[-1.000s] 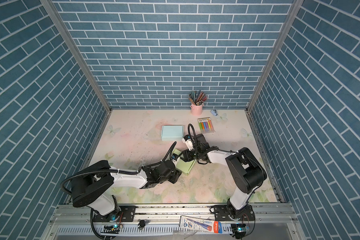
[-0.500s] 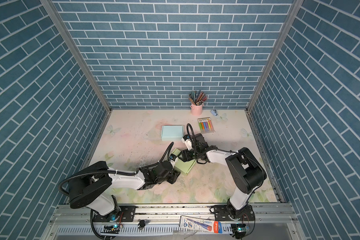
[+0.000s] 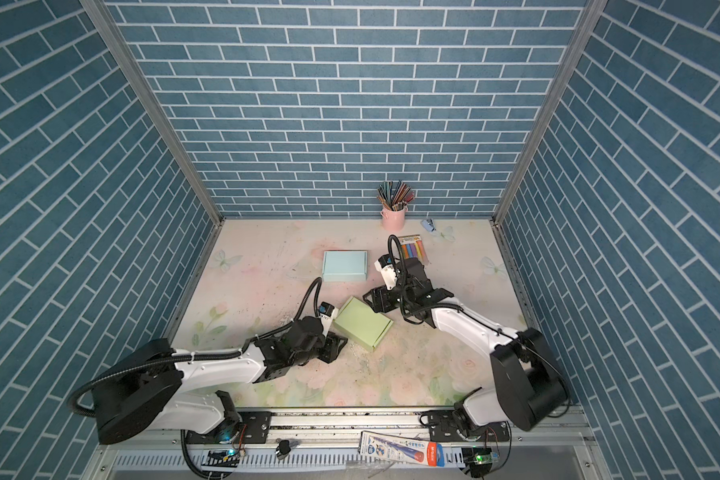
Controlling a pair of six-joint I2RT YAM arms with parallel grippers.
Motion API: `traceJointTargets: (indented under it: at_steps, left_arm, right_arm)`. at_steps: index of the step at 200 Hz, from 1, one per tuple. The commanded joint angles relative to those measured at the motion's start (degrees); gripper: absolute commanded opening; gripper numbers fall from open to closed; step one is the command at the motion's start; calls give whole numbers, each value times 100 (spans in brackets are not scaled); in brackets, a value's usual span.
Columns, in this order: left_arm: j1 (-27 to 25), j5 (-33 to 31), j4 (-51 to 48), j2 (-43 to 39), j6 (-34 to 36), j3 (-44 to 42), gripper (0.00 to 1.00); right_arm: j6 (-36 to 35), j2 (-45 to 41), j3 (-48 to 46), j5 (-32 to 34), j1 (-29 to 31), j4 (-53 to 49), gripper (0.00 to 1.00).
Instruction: Fold the paper box
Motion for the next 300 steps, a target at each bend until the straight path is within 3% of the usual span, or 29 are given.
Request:
traceJointTargets:
  at_steps: [1, 34, 83, 166, 243, 300]
  left_arm:
    - [562, 497, -180, -416, 157, 65, 53]
    - [1379, 1183, -83, -498, 286, 364, 62]
    - [1537, 1566, -74, 382, 522, 1008, 65]
    - [1576, 1989, 554, 1620, 418, 1293, 65]
    - [1436, 1965, 820, 1562, 260, 984, 55]
    - [1426, 1888, 902, 1329, 180, 719, 53]
  right_arm:
    - [371, -709, -459, 27, 1, -579, 72]
    - [1050, -1723, -1269, -155, -1, -676, 74]
    - [1953, -2291, -2299, -677, 1, 75, 75]
    - [2042, -1286, -2502, -986, -9, 1097, 75]
    - [1714, -264, -1903, -1012, -4, 1572, 72]
    - [1464, 279, -1519, -999, -7, 1666, 71]
